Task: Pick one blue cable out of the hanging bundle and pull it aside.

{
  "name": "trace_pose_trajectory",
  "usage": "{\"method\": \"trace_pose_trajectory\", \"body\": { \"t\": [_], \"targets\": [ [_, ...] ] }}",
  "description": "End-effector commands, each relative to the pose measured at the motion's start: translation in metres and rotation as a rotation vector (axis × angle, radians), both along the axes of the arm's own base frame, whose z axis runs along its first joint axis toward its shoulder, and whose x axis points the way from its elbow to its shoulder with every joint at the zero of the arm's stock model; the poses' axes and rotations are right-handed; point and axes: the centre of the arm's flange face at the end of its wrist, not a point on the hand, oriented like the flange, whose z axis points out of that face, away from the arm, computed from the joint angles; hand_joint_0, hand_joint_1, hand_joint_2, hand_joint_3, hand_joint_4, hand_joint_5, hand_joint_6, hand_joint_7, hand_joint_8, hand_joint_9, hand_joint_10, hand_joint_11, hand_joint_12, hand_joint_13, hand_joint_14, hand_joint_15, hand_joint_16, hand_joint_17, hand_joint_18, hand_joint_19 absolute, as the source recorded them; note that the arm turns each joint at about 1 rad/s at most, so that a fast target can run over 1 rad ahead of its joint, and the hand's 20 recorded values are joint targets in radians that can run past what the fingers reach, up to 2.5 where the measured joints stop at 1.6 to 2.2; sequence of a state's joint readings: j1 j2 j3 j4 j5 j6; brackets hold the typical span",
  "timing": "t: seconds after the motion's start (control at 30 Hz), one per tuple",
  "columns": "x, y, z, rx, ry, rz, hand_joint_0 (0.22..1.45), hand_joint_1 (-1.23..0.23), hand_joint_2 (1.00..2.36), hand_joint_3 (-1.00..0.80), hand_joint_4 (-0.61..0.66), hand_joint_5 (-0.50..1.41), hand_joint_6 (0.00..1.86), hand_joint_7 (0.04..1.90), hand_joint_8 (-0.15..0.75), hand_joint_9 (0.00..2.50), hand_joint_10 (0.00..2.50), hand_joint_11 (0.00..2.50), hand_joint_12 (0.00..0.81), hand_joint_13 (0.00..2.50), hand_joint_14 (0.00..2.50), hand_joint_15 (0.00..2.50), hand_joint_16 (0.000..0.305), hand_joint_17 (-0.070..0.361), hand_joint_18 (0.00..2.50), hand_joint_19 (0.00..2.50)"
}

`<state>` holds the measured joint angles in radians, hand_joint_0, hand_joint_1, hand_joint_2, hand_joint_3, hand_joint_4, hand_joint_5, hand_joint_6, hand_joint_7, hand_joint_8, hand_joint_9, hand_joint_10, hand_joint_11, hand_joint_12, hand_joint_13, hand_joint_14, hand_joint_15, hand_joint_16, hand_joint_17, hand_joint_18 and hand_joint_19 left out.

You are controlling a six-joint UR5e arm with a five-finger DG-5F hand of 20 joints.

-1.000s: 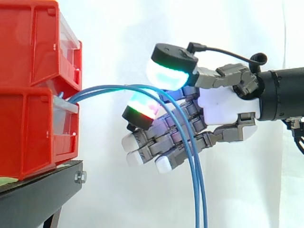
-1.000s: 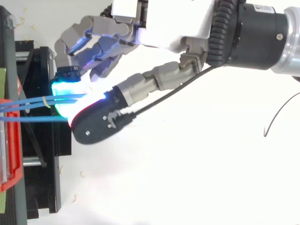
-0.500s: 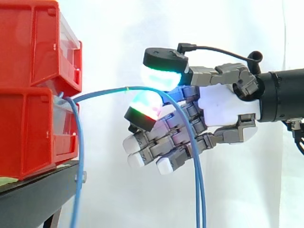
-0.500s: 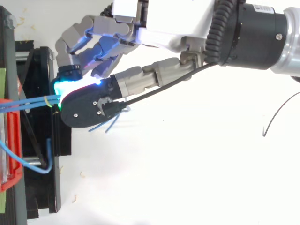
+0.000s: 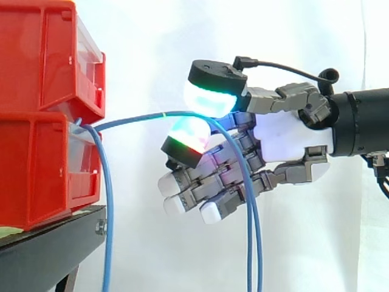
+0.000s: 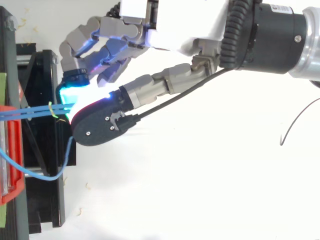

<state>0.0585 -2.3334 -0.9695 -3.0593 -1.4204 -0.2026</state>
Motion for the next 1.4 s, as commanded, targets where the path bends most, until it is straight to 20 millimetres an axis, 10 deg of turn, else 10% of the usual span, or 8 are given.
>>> {"method": "trace_pose_trajectory", "body": {
  "t": [0.0,0.33,1.03,1.37],
  "targets": [
    [-0.0003,-0.0002,-0.0001,-0.001,0.002,0.0,0.76,-0.89,1.0,-0.48,0.04,-0.17,0.9,1.37,0.288,0.65,0.01,0.27,0.337,0.55,0.01,0.19,0.046,0.104,0.7,0.28],
    [-0.0009,-0.0014,0.001,0.002,0.002,-0.002,0.8,-0.91,1.0,-0.5,-0.09,-0.16,0.91,1.56,0.26,0.71,0.01,0.28,0.323,0.58,0.01,0.2,0.044,0.098,0.71,0.29],
    [-0.0012,-0.0038,0.001,0.003,0.002,-0.005,0.75,-0.99,1.0,-0.5,-0.16,-0.17,0.92,1.31,0.205,0.7,0.01,0.28,0.308,0.58,0.01,0.2,0.041,0.093,0.72,0.28],
    [-0.0016,-0.005,0.0022,0.003,0.0,-0.007,0.39,-0.86,1.0,-0.5,0.0,-0.16,0.9,1.14,0.296,0.75,0.01,0.31,0.393,0.6,0.01,0.24,0.057,0.128,0.8,0.33]
  ]
}}
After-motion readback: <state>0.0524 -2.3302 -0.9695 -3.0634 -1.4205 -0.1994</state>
